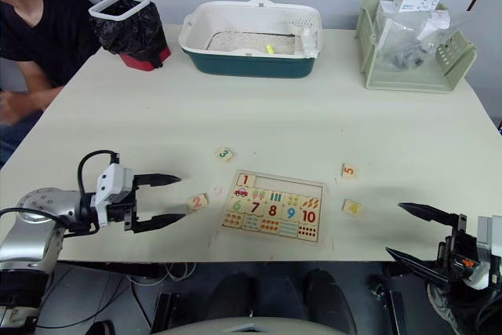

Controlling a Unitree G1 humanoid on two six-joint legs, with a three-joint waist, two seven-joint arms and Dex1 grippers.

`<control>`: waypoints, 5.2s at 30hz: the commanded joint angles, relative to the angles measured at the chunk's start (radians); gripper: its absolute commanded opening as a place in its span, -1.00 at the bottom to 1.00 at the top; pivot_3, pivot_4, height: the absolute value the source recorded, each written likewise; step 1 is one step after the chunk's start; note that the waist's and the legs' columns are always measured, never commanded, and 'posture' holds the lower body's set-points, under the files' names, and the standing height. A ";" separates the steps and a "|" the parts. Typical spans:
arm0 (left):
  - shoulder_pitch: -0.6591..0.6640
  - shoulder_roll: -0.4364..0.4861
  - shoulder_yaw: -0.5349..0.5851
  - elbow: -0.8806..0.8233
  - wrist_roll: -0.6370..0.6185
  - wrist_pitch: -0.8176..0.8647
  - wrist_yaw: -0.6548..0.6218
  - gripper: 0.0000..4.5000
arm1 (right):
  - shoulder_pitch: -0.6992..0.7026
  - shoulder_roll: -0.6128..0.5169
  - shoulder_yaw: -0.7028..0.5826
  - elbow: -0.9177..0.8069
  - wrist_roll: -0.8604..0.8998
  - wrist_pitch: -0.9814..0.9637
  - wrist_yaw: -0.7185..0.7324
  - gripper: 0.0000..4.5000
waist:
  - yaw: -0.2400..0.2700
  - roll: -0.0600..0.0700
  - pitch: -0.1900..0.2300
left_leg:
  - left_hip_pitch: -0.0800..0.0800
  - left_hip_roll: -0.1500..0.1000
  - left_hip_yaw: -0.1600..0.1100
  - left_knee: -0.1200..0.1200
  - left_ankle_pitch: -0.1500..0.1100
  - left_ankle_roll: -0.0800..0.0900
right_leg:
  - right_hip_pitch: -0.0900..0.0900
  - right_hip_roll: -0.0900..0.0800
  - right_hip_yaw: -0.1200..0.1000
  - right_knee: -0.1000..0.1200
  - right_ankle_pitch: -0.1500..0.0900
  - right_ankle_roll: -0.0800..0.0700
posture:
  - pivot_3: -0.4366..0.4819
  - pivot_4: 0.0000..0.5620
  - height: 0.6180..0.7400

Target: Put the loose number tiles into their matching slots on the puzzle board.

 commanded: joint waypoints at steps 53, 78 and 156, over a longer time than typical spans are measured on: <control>-0.125 0.023 -0.149 0.241 0.075 -0.144 -0.072 -0.55 | 0.022 0.022 -0.001 -0.076 0.015 -0.018 -0.012 1.00 | -0.002 0.008 -0.005 | 0.001 0.000 0.000 0.000 0.000 0.000 | 0.000 0.001 0.000 0.000 0.000 0.000 | -0.05 -0.47 1.00; -0.610 0.061 -0.381 -0.108 0.116 0.307 -0.178 -0.56 | 0.045 0.072 0.010 -0.105 -0.003 -0.057 -0.057 1.00 | 0.004 0.002 -0.001 | -0.001 0.000 -0.002 0.000 0.000 0.000 | 0.000 0.002 0.000 0.000 0.000 0.000 | -0.05 -0.47 1.00; -0.844 -0.248 -0.788 -0.119 0.550 0.602 -0.083 -0.56 | 0.087 0.094 0.022 -0.104 -0.024 -0.123 -0.100 1.00 | 0.002 0.002 -0.001 | -0.003 -0.002 -0.003 0.002 0.000 0.000 | 0.001 0.002 0.002 -0.001 0.002 -0.003 | -0.05 -0.47 1.00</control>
